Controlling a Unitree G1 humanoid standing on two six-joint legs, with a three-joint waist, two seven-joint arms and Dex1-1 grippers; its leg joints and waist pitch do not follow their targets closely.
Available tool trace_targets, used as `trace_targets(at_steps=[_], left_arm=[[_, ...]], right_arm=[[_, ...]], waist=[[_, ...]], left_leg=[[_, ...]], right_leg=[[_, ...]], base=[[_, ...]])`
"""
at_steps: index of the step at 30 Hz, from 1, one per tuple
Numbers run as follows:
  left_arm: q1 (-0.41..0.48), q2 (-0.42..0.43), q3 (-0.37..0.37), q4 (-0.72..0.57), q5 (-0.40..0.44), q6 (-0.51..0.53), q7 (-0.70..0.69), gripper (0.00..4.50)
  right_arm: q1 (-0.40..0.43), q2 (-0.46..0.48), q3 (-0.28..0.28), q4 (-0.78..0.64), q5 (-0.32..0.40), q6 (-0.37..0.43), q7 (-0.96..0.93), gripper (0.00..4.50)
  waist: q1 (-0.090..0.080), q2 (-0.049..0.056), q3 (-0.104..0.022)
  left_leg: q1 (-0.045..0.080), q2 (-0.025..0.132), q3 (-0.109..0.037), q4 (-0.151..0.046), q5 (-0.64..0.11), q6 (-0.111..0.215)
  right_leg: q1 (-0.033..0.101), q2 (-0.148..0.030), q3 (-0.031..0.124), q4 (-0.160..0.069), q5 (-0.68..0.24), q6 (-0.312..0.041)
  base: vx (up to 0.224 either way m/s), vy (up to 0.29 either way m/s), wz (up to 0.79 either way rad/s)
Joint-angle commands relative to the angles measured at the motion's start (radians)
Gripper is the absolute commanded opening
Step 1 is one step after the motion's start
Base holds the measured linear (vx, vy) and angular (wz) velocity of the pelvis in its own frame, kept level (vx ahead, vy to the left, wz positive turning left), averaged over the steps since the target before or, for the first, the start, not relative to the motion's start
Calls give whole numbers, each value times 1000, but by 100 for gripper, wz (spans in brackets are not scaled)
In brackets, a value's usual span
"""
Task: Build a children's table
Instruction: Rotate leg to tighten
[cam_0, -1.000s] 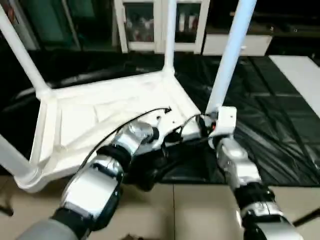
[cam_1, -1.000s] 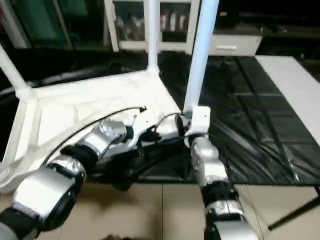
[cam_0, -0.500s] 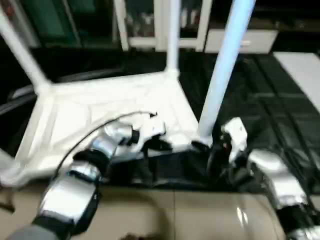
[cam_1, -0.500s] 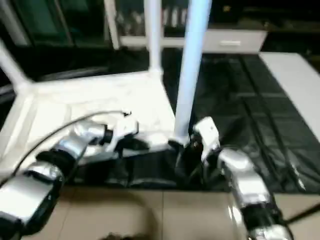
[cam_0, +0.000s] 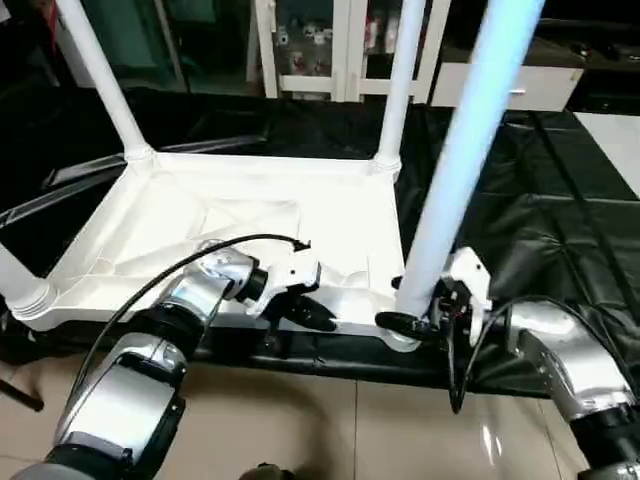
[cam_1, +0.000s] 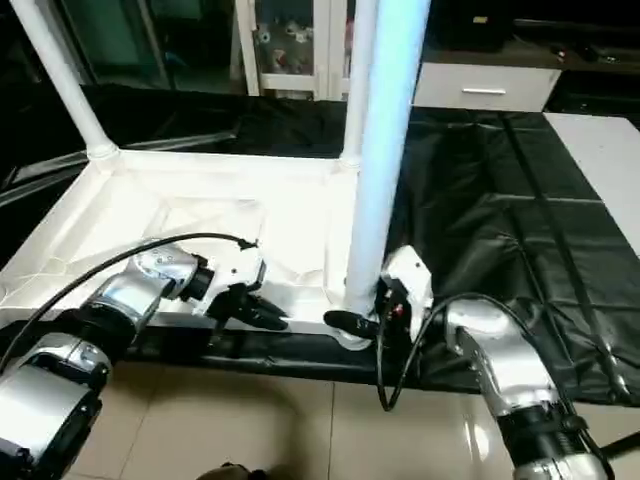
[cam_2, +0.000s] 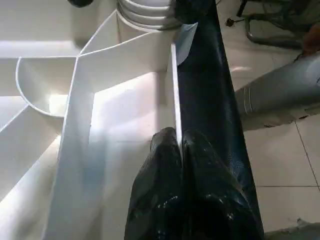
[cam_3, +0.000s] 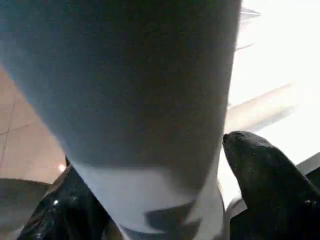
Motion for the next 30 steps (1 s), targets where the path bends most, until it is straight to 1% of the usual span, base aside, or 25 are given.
trace_targets(at_steps=[1, 2, 5, 7, 8, 9, 11, 13, 14, 15, 16, 17, 18, 19, 20, 21, 22, 23, 24, 25, 26, 27, 28, 29, 30], left_arm=[[18, -9, -47, -25, 19, 9, -62, 0], [18, -9, -47, -25, 19, 9, -62, 0], [23, -3, -47, -30, 21, 10, -63, 0], [28, 3, -48, -32, 22, 12, -63, 0], [28, 3, -49, -33, 22, 12, -63, 0], [31, 6, -50, -38, 22, 16, -61, 0], [34, 7, -51, -44, 22, 20, -56, 0], [31, 3, -45, -36, 26, 20, -27, 0], [31, 3, -44, -35, 27, 19, -23, 0], [24, -4, -37, -22, 30, 16, 8, 0], [3, -23, -20, 17, 40, 15, 101, 0], [-8, -31, -14, 34, 44, 19, 136, 0], [-12, -34, -12, 41, 46, 20, 150, 0], [-26, -46, -5, 63, 52, 21, 202, 0], [-39, -57, 3, 84, 54, 24, 247, 0], [-47, -65, 7, 96, 56, 26, 274, 0], [-79, -97, 24, 138, 58, 35, 385, 0], [-98, -117, 30, 161, 62, 46, 445, 0], [-98, -117, 30, 161, 62, 46, 445, 0], [-108, -128, 34, 172, 66, 52, 496, 0], [-129, -148, 40, 194, 74, 66, 593, 0], [-134, -152, 41, 199, 77, 70, 614, 0], [-148, -166, 45, 214, 84, 78, 693, 0], [-159, -176, 50, 226, 88, 80, 745, 0], [-168, -185, 51, 238, 92, 85, 778, 0]], right_arm=[[-23, 0, 32, 17, -24, 7, 18, 320], [-24, -1, 33, 17, -23, 7, 19, 320], [-24, -16, 43, 23, -22, 19, 43, 288], [-24, -23, 45, 30, -20, 27, 56, 277], [-24, -23, 45, 30, -20, 28, 56, 277], [-23, -18, 40, 31, -20, 31, 58, 260], [-22, -9, 29, 37, -18, 34, 48, 255], [-28, 24, -2, 75, -23, 27, -30, 253], [-29, 28, -5, 80, -24, 26, -40, 253], [-35, 59, -33, 103, -20, 46, -113, 253], [-39, 117, -74, 130, -9, 68, -232, 252], [-38, 141, -88, 137, -5, 74, -276, 252], [-38, 150, -93, 140, -4, 77, -292, 252], [-34, 178, -103, 144, -2, 77, -336, 252], [-34, 207, -113, 153, -9, 70, -393, 252], [-34, 224, -119, 160, -14, 64, -427, 251], [-53, 290, -134, 209, -47, 27, -570, 251], [-71, 331, -147, 247, -66, 4, -669, 251], [-71, 331, -147, 247, -66, 4, -669, 251], [-87, 350, -156, 275, -77, -10, -731, 251], [-121, 384, -176, 332, -97, -47, -853, 251], [-129, 393, -181, 345, -100, -57, -879, 251], [-157, 418, -198, 388, -98, -89, -946, 250], [-178, 437, -214, 420, -98, -114, -991, 250], [-199, 453, -226, 452, -93, -141, -1009, 250]], waist=[[-5, -16, -66], [-6, -17, -67], [-5, -17, -69], [-5, -17, -69], [-4, -17, -68], [-4, -16, -69], [-6, -17, -68], [-7, -16, -68], [-7, -16, -68], [-11, -14, -65], [-14, -13, -64], [-21, -14, -61], [-26, -14, -59], [-33, -16, -56], [-38, -14, -54], [-41, -12, -52], [-49, -5, -47], [-62, -6, -44], [-69, -8, -43], [-75, -4, -42], [-83, 6, -39], [-90, 6, -43], [-92, 11, -42], [-99, 10, -41], [-101, 8, -38]], left_leg=[[46, 93, -50, -87, -360, -37], [44, 92, -51, -86, -347, -32], [42, 91, -49, -81, -306, -5], [42, 90, -48, -79, -301, 4], [41, 90, -49, -80, -303, 4], [43, 91, -48, -80, -307, 2], [43, 91, -49, -81, -315, -5], [43, 90, -48, -82, -322, -12], [43, 90, -48, -82, -322, -12], [43, 90, -50, -86, -348, -29], [43, 89, -52, -87, -370, -39], [50, 88, -54, -91, -424, -68], [50, 86, -58, -92, -451, -80], [50, 85, -64, -94, -495, -98], [58, 86, -68, -94, -537, -111], [57, 85, -70, -95, -560, -116], [67, 83, -74, -96, -631, -139], [75, 79, -83, -98, -700, -155], [75, 78, -87, -99, -721, -159], [68, 78, -94, -105, -741, -158], [73, 79, -94, -113, -797, -172], [79, 77, -93, -117, -831, -179], [82, 76, -91, -120, -841, -180], [85, 74, -83, -126, -861, -175], [85, 73, -81, -130, -867, -169]], right_leg=[[17, -63, 40, -53, -190, -250], [18, -63, 40, -51, -176, -252], [20, -61, 38, -47, -137, -262], [20, -60, 38, -47, -137, -265], [20, -61, 38, -48, -148, -264], [19, -60, 38, -48, -153, -264], [19, -59, 38, -47, -161, -264], [16, -59, 39, -48, -165, -263], [16, -59, 39, -48, -165, -263], [13, -59, 39, -51, -196, -257], [13, -59, 39, -53, -220, -253], [6, -61, 40, -61, -283, -241], [7, -63, 40, -64, -321, -230], [6, -67, 40, -72, -397, -206], [-2, -68, 42, -80, -450, -186], [-5, -67, 42, -82, -471, -178], [-16, -64, 39, -91, -526, -157], [-19, -61, 28, -100, -584, -132], [-14, -59, 23, -101, -602, -119], [-3, -57, 17, -102, -606, -98], [-11, -48, 11, -104, -595, -95], [-10, -42, 3, -103, -562, -98], [-8, -38, 0, -104, -546, -97], [-13, -32, -6, -105, -527, -103], [-11, -27, -11, -107, -524, -102]], base=[[0, 0, 0], [0, 0, 0], [0, 0, 0], [0, 0, 0], [0, 0, 0], [0, 0, 0], [0, 0, 0], [0, 0, 0], [0, 0, 0], [0, 0, 0], [0, 0, 0], [0, 0, 0], [0, 0, 0], [-50, 5, -2], [-56, 12, -3], [-56, 12, -3], [-71, 17, -2], [-76, 24, -8], [-76, 24, -8], [-60, 39, -14], [-54, 44, -12], [-54, 44, -12], [-56, 37, -6], [-58, 32, -2], [-58, 32, -2]])
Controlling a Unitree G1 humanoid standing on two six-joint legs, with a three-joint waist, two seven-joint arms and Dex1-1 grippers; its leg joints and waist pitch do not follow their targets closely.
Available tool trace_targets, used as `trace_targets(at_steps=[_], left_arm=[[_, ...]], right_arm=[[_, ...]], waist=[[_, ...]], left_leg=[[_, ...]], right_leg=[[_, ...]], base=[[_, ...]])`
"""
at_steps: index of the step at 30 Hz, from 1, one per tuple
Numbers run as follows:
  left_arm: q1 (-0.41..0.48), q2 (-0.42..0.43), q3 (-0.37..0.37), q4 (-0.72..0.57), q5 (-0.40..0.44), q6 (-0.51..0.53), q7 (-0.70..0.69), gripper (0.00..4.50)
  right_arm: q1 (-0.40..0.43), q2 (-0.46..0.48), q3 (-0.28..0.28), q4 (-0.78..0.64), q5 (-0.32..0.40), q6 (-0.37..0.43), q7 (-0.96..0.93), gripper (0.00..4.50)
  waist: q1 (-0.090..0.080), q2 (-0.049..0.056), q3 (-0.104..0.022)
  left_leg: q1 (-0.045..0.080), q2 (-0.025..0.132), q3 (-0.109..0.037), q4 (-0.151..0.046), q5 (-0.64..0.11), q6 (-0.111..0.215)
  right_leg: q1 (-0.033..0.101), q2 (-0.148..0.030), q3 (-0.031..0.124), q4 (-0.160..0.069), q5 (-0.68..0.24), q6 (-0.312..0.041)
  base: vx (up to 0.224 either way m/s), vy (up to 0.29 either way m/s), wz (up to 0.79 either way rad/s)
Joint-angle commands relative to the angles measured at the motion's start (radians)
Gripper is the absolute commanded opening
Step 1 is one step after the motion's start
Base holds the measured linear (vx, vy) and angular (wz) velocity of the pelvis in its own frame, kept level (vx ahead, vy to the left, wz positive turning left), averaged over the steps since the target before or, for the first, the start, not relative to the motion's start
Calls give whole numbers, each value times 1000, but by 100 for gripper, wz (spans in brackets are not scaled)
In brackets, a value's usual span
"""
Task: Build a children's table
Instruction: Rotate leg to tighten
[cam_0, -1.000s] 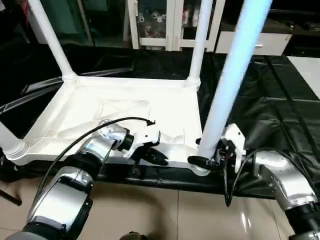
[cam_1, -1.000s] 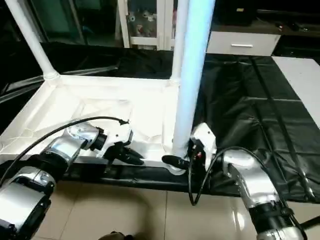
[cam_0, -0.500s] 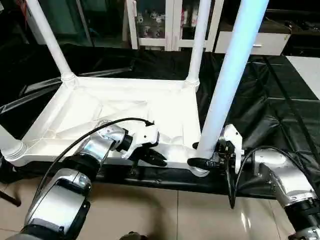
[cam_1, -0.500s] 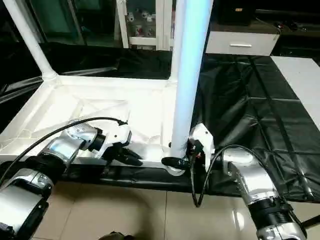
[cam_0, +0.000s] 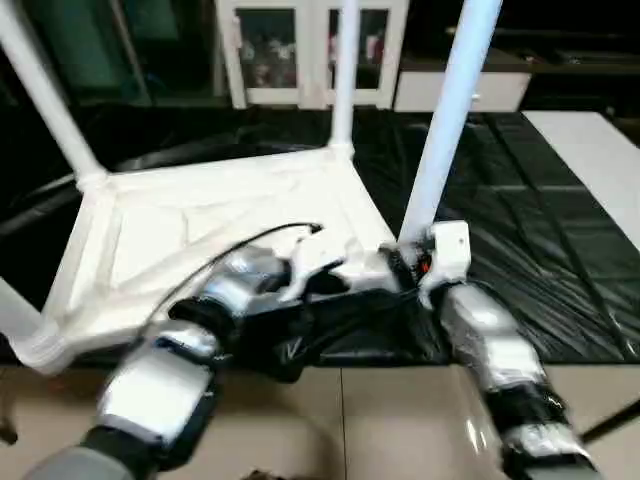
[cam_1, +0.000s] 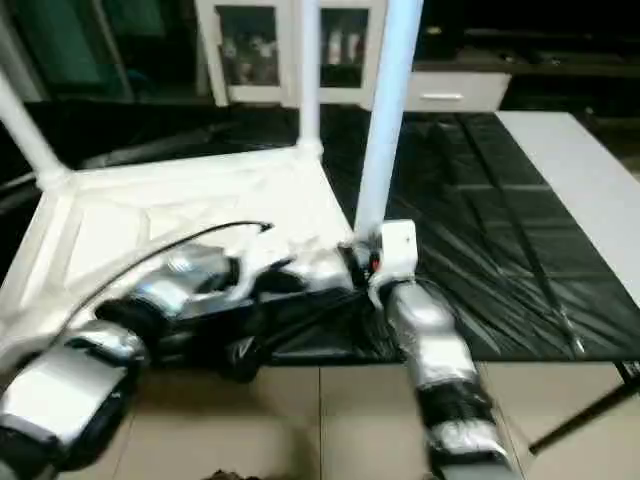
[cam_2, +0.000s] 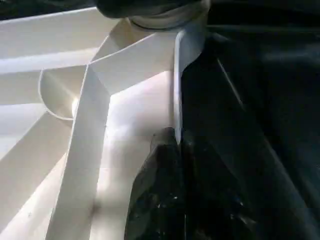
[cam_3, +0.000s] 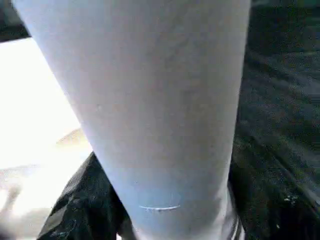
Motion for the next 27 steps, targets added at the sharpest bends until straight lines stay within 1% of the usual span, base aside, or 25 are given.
trace_targets(at_steps=[1, 2, 3, 4, 5, 6, 7, 8, 9, 11, 12, 13, 14, 15, 16, 17, 18, 19, 20, 21, 22, 23, 24, 25, 27], left_arm=[[-42, -8, 20, 15, 15, 10, 154, 0], [-44, -9, 19, 18, 17, 8, 156, 0], [-45, -13, 15, 26, 24, 2, 150, 0], [-45, -13, 14, 28, 25, 1, 151, 0], [-50, -18, 8, 53, 36, -14, 158, 0], [-51, -18, 7, 58, 39, -19, 157, 0], [-48, -16, 3, 65, 44, -30, 159, 0], [-46, -14, 0, 69, 47, -38, 160, 0], [-41, -8, -4, 71, 52, -50, 149, 0], [-37, 0, -10, 70, 58, -72, 133, 0], [-36, 1, -11, 70, 59, -77, 128, 0], [-35, 4, -14, 68, 61, -94, 120, 0], [-34, 6, -16, 66, 65, -108, 111, 0], [-34, 8, -19, 65, 68, -121, 106, 0], [-34, 10, -21, 63, 71, -140, 105, 0], [-34, 11, -21, 63, 71, -145, 106, 0], [-36, 14, -24, 64, 80, -171, 118, 0], [-38, 15, -28, 65, 88, -194, 121, 0], [-40, 16, -34, 67, 95, -214, 124, 0], [-40, 16, -34, 67, 95, -214, 124, 0], [-41, 20, -48, 66, 111, -266, 135, 0], [-40, 19, -51, 64, 113, -290, 137, 0], [-39, 19, -52, 64, 114, -304, 137, 0], [-39, 15, -48, 61, 115, -336, 168, 0], [-41, 3, -18, 59, 88, -335, 185, 0]], right_arm=[[-1, 42, -15, 84, 9, -31, -50, 250], [-4, 46, -18, 88, 10, -38, -51, 250], [-11, 54, -22, 92, 18, -57, -25, 250], [-12, 56, -23, 94, 18, -60, -25, 250], [-25, 69, -29, 113, 16, -108, -6, 250], [-27, 71, -29, 115, 16, -122, 3, 250], [-19, 67, -17, 103, 12, -148, 41, 250], [-9, 62, -8, 90, 9, -168, 66, 285], [6, 50, 5, 69, 9, -199, 109, 306], [29, 33, 17, 27, 11, -215, 148, 323], [32, 30, 17, 21, 11, -214, 148, 330], [51, 5, 30, -20, -4, -214, 155, 342], [71, -17, 41, -59, -13, -215, 169, 354], [97, -41, 48, -112, -7, -205, 197, 354], [132, -68, 53, -178, 8, -185, 236, 354], [140, -73, 52, -191, 12, -181, 246, 354], [192, -108, 59, -275, 46, -142, 320, 354], [231, -135, 67, -326, 61, -122, 369, 354], [279, -169, 77, -382, 75, -97, 423, 354], [279, -169, 77, -382, 75, -97, 423, 354], [351, -221, 92, -454, 82, -77, 494, 354], [388, -245, 99, -487, 88, -57, 513, 354], [409, -259, 103, -506, 92, -44, 521, 354], [446, -282, 116, -543, 92, -30, 527, 354], [471, -283, 116, -575, 104, -12, 518, 354]], waist=[[-14, 0, -50], [-13, 4, -51], [-11, 0, -53], [-10, -2, -51], [-10, -6, -49], [-9, 1, -48], [-9, -3, -47], [-7, -3, -48], [-5, 1, -51], [-1, -1, -55], [-1, -7, -55], [-4, -14, -60], [-2, -19, -61], [4, -17, -65], [13, -21, -62], [15, -22, -65], [16, -24, -65], [22, -25, -62], [26, -24, -62], [28, -25, -62], [32, -17, -64], [37, -15, -67], [39, -22, -68], [40, -17, -70], [42, -17, -75]], left_leg=[[74, 83, -66, -121, -864, -156], [73, 82, -63, -124, -857, -152], [75, 78, -60, -118, -817, -138], [78, 76, -61, -110, -804, -132], [83, 73, -66, -94, -774, -116], [84, 73, -70, -88, -763, -110], [77, 76, -75, -88, -742, -99], [75, 77, -76, -91, -738, -96], [70, 84, -76, -102, -740, -102], [68, 87, -72, -109, -740, -112], [64, 86, -71, -109, -728, -106], [40, 87, -76, -111, -659, -88], [32, 88, -77, -111, -621, -78], [37, 89, -69, -107, -556, -64], [41, 88, -60, -101, -514, -40], [44, 88, -57, -96, -493, -30], [44, 85, -53, -93, -476, -16], [35, 88, -53, -90, -447, 13], [32, 91, -56, -90, -433, 27], [31, 92, -56, -89, -431, 30], [32, 93, -57, -88, -431, 32], [34, 95, -56, -87, -425, 28], [32, 93, -54, -86, -415, 32], [31, 90, -52, -82, -402, 35], [28, 90, -51, -76, -370, 50]], right_leg=[[-11, -26, -7, -74, -501, -118], [-8, -26, -6, -73, -492, -119], [-10, -39, 1, -85, -494, -121], [-16, -45, 4, -94, -514, -119], [-23, -59, 5, -108, -564, -112], [-21, -65, 4, -113, -581, -107], [-14, -66, 2, -116, -592, -97], [-9, -63, 0, -115, -585, -95], [-3, -58, 2, -104, -538, -102], [-6, -55, 12, -89, -426, -136], [-5, -57, 15, -88, -414, -142], [12, -64, 20, -73, -377, -158], [17, -65, 23, -72, -361, -157], [9, -65, 29, -71, -318, -170], [6, -64, 35, -75, -283, -176], [4, -65, 38, -72, -269, -183], [4, -65, 39, -73, -263, -191], [11, -69, 42, -73, -269, -187], [12, -66, 40, -73, -287, -179], [13, -65, 40, -71, -294, -173], [12, -60, 40, -70, -295, -174], [11, -59, 40, -68, -276, -175], [12, -56, 40, -67, -246, -186], [10, -57, 39, -64, -217, -203], [11, -57, 38, -57, -176, -219]], base=[[-51, 22, 1], [0, 0, 0], [0, 0, 0], [0, 0, 0], [0, 0, 0], [0, 0, 0], [0, 0, 0], [0, 0, 0], [0, 0, 0], [0, 0, 0], [0, 0, 0], [0, 0, 0], [0, 0, 0], [0, 0, 0], [0, 0, 0], [0, 0, 0], [0, 0, 0], [0, 0, 0], [0, 0, 0], [0, 0, 0], [0, 0, 0], [0, 0, 0], [0, 0, 0], [0, 0, 0], [0, 0, 0]])
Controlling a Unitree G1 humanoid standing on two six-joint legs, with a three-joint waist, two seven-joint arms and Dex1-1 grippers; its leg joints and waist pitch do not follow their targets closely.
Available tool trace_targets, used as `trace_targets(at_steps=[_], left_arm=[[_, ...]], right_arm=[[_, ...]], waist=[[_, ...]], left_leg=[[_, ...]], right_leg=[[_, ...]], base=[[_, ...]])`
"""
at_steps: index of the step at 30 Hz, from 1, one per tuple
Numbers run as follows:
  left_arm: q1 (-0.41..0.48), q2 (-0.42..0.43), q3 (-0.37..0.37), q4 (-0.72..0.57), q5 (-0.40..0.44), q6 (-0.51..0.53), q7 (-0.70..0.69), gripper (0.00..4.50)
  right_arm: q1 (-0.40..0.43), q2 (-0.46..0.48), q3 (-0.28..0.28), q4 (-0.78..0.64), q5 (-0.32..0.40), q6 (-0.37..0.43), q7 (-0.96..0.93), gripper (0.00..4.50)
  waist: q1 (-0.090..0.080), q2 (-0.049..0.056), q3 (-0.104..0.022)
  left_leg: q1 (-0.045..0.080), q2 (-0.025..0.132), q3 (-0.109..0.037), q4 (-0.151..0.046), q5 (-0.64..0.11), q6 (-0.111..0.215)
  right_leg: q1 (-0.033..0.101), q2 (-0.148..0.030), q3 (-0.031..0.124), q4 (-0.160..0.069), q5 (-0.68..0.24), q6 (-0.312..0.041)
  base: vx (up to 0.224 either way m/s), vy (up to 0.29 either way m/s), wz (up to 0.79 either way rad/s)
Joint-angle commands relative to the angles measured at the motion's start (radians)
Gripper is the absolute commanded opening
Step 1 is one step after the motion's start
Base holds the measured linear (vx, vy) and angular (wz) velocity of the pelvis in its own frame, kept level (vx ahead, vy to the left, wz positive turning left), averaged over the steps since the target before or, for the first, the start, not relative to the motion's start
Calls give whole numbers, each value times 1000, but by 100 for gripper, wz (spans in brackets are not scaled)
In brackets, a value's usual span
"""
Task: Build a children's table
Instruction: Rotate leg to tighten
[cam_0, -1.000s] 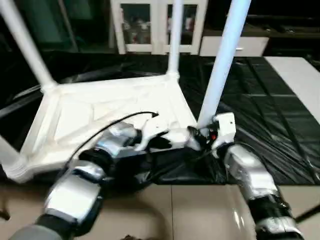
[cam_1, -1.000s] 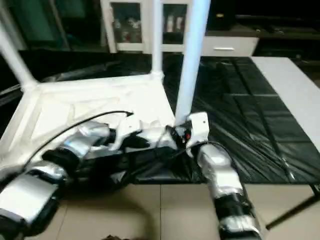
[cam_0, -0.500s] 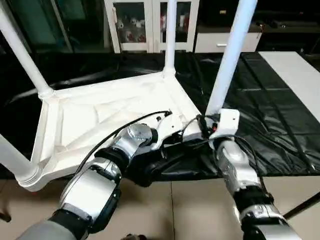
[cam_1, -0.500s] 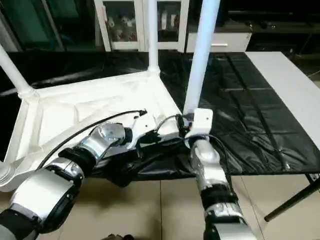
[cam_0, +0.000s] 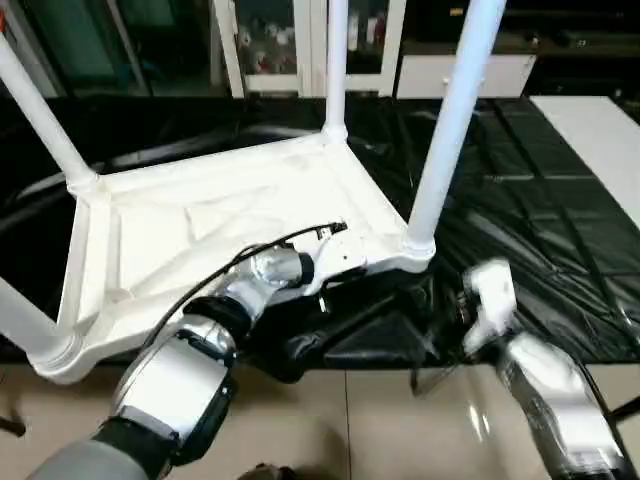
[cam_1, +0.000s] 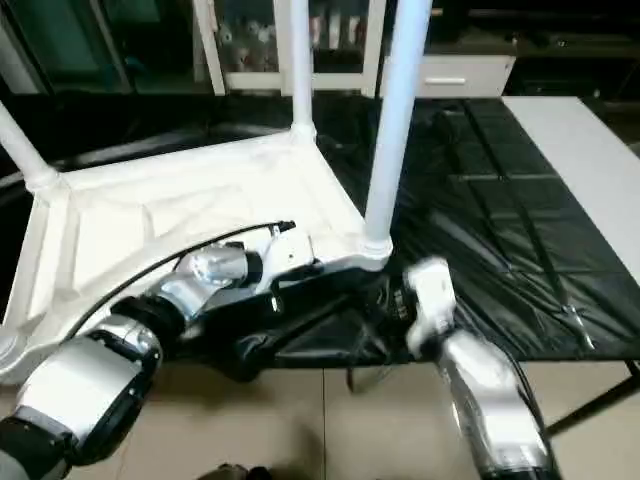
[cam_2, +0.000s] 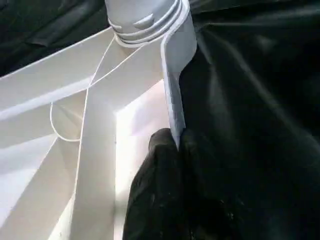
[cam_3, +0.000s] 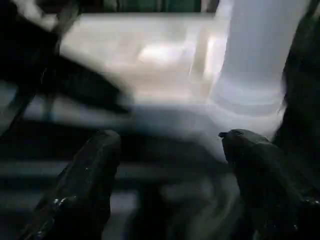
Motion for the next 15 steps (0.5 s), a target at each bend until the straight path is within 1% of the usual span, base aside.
trace_targets(at_steps=[1, 2, 3, 4, 5, 6, 7, 8, 9, 10, 11, 12, 13, 14, 15], left_arm=[[-21, -11, 44, -29, -34, -36, 28, 0], [-22, -16, 61, -29, -52, -28, 13, 0], [-24, -19, 85, -31, -82, -9, -32, 47], [-25, -21, 110, -36, -116, 14, -82, 59], [-26, -23, 128, -41, -140, 30, -115, 59], [-26, -23, 128, -41, -140, 30, -115, 59], [-28, -21, 152, -50, -170, 38, -136, 66], [-28, -21, 157, -53, -176, 38, -138, 81], [-28, -19, 174, -62, -200, 41, -158, 96], [-26, -17, 185, -73, -218, 43, -175, 103], [-17, -5, 211, -110, -262, 73, -227, 102], [-13, 0, 218, -126, -278, 92, -252, 112], [5, 15, 225, -174, -312, 143, -322, 127], [17, 25, 232, -207, -332, 179, -373, 142], [17, 25, 232, -207, -332, 179, -373, 147]], right_arm=[[13, 5, 10, -79, 19, 34, -3, 354], [21, 8, 10, -92, 19, 40, -5, 354], [28, 13, 10, -111, 21, 60, -14, 363], [35, 18, 15, -127, 21, 73, -21, 363], [38, 21, 18, -137, 20, 82, -27, 363], [38, 21, 18, -137, 20, 82, -27, 363], [45, 26, 19, -157, 20, 109, -34, 363], [46, 26, 19, -160, 19, 113, -35, 363], [48, 26, 21, -171, 19, 120, -38, 363], [49, 27, 21, -175, 19, 124, -43, 363], [47, 30, 19, -181, 19, 126, -52, 363], [45, 31, 19, -182, 19, 127, -54, 363], [44, 32, 18, -184, 19, 129, -55, 363], [45, 32, 18, -190, 19, 135, -57, 363], [45, 32, 18, -190, 19, 135, -57, 363]], waist=[[3, -18, -83], [6, -20, -87], [7, -19, -88], [9, -19, -87], [9, -20, -87], [15, -17, -92], [18, -17, -91], [20, -16, -92], [23, -16, -92], [24, -15, -94], [26, -13, -94], [26, -13, -93], [27, -13, -91], [28, -13, -89], [28, -11, -87]], left_leg=[[35, 88, -55, -77, -357, 57], [32, 88, -56, -73, -327, 71], [30, 87, -55, -69, -292, 84], [28, 86, -53, -65, -273, 98], [27, 85, -52, -63, -263, 101], [26, 87, -53, -60, -246, 109], [27, 88, -52, -57, -232, 116], [27, 88, -51, -56, -221, 120], [25, 87, -50, -54, -208, 128], [27, 87, -49, -52, -200, 130], [27, 87, -49, -51, -193, 133], [27, 87, -48, -52, -194, 133], [27, 87, -48, -53, -205, 128], [27, 89, -47, -56, -215, 122], [27, 89, -47, -58, -237, 108]], right_leg=[[25, -56, 31, -52, -211, -198], [26, -57, 30, -47, -198, -200], [24, -54, 29, -43, -169, -209], [20, -53, 29, -40, -154, -215], [21, -53, 30, -37, -149, -221], [22, -53, 29, -29, -128, -234], [21, -49, 28, -24, -96, -246], [22, -48, 27, -21, -80, -251], [23, -47, 27, -16, -58, -255], [23, -47, 27, -15, -49, -257], [22, -47, 26, -12, -40, -261], [23, -47, 26, -13, -46, -262], [22, -46, 26, -14, -65, -263], [24, -48, 26, -15, -84, -264], [22, -47, 27, -17, -124, -262]], base=[[0, 0, 0], [0, 0, 0], [64, -33, 0], [0, 0, 0], [0, 0, 0], [0, 0, 0], [0, 0, 0], [0, 0, 0], [54, -14, -1], [0, 0, 0], [0, 0, 0], [0, 0, 0], [0, 0, 0], [0, 0, 0], [0, 0, 0]])
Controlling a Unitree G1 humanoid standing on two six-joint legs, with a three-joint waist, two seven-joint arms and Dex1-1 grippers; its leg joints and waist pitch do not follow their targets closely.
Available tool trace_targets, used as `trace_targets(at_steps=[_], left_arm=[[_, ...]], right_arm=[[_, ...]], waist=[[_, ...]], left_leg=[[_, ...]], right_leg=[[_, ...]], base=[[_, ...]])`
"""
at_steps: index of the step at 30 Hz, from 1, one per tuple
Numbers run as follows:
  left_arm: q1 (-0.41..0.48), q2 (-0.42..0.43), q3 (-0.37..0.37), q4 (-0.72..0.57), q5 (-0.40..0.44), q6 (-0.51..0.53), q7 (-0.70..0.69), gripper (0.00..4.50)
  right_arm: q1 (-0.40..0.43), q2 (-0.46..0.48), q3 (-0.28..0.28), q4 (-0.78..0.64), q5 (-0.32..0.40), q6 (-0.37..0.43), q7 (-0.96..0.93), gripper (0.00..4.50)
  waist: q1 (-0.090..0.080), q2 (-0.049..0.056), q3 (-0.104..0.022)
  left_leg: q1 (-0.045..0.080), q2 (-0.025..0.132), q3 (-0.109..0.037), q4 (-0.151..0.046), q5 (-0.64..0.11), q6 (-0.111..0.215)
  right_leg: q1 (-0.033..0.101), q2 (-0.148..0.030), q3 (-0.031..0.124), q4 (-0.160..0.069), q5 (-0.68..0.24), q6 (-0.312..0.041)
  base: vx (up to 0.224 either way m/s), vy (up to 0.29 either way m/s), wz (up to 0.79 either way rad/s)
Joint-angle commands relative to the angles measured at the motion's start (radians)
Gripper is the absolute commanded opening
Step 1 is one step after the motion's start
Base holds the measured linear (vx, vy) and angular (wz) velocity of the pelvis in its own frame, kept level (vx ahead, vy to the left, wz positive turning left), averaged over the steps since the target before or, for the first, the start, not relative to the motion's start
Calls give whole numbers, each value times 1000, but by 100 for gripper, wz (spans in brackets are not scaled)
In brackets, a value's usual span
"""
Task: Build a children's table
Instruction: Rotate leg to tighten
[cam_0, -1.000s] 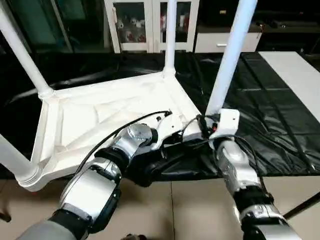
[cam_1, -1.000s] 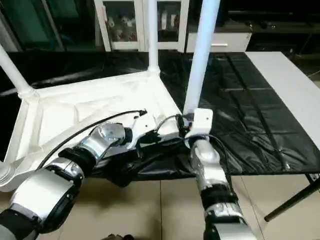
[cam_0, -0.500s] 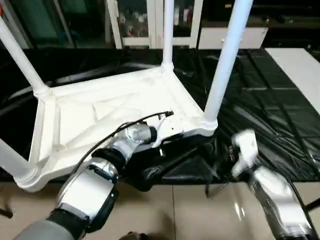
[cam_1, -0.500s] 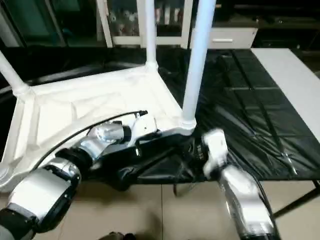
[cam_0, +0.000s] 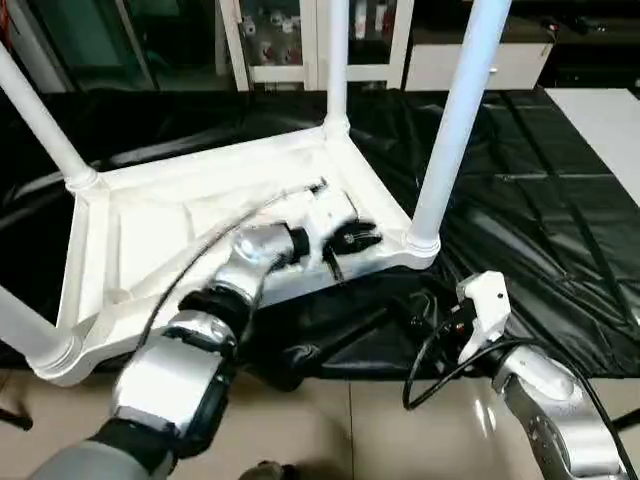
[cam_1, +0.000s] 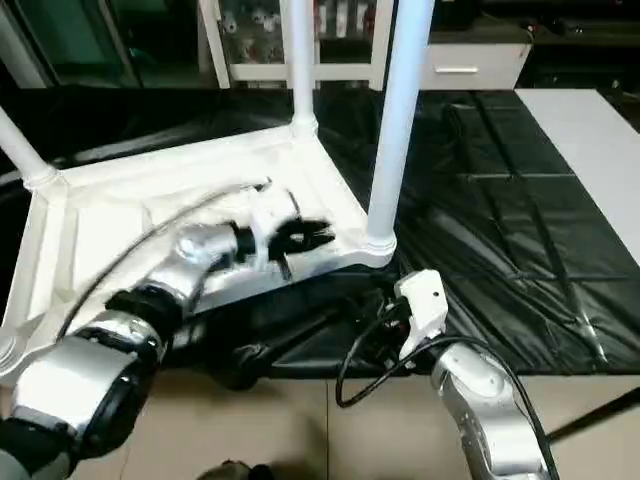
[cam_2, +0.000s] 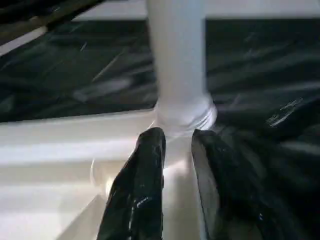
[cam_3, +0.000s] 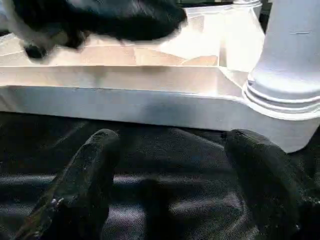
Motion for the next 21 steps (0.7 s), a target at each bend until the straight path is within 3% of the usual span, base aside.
trace_targets(at_steps=[1, 2, 3, 4, 5, 7, 8, 9, 10, 12, 17, 21], left_arm=[[101, 75, -20, -222, -82, 176, -221, 147], [152, 120, -51, -330, -101, 246, -299, 147], [164, 133, -61, -356, -103, 263, -317, 147], [222, 202, -114, -471, -93, 334, -390, 147], [244, 239, -142, -508, -67, 346, -410, 147], [267, 287, -174, -529, 5, 342, -406, 147], [267, 287, -174, -529, 5, 342, -406, 147], [270, 297, -180, -523, 32, 330, -392, 147], [267, 305, -186, -498, 77, 300, -359, 147], [274, 318, -193, -496, 140, 288, -276, 147], [277, 356, -249, -498, 226, 304, -111, 147], [248, 365, -275, -392, 319, 215, 24, 147]], right_arm=[[8, 4, 1, -45, 9, 28, -9, 363], [7, 5, 0, -49, 9, 34, -10, 363], [6, 5, -1, -49, 8, 35, -10, 363], [3, 6, -1, -46, 7, 37, -8, 363], [1, 7, -1, -42, 6, 38, -9, 363], [-3, 9, 3, -34, 3, 37, -9, 363], [-3, 9, 3, -34, 3, 37, -9, 363], [-5, 10, 6, -32, 2, 36, -9, 363], [-9, 11, 7, -27, 0, 35, -11, 363], [-14, 16, 8, -24, -4, 36, -13, 363], [-12, 23, 9, -30, -14, 37, -24, 363], [-1, 31, 5, -41, -16, 32, -38, 363]], waist=[[6, -19, -80], [4, -24, -74], [5, -21, -76], [-2, -16, -77], [-8, -15, -73], [-9, -16, -70], [-9, -16, -70], [-1, -13, -68], [1, -12, -66], [-3, -11, -64], [-14, -8, -65], [-23, -2, -62]], left_leg=[[40, 89, -46, -73, -271, 86], [31, 89, -48, -79, -286, 80], [35, 92, -50, -81, -293, 71], [41, 92, -50, -84, -322, 49], [42, 90, -47, -85, -338, 39], [56, 86, -48, -88, -414, -18], [56, 86, -48, -88, -414, -18], [69, 87, -49, -87, -448, -46], [70, 88, -53, -90, -476, -69], [58, 86, -63, -99, -513, -94], [57, 82, -68, -98, -539, -97], [58, 77, -71, -94, -561, -93]], right_leg=[[37, -50, 29, -39, -165, -269], [39, -51, 31, -40, -211, -264], [41, -52, 32, -37, -223, -260], [31, -49, 37, -39, -265, -237], [23, -42, 38, -42, -283, -229], [13, -46, 45, -53, -361, -195], [13, -46, 45, -53, -361, -195], [3, -49, 48, -61, -396, -185], [3, -49, 50, -62, -404, -177], [13, -50, 46, -60, -432, -142], [12, -52, 47, -65, -448, -129], [10, -50, 44, -75, -498, -117]], base=[[0, 0, 0], [0, 0, 0], [0, 0, 0], [0, 0, 0], [0, 0, 0], [0, 0, 0], [0, 0, 0], [0, 0, 0], [0, 0, 0], [0, 0, 0], [0, 0, 0], [0, 0, 0]])
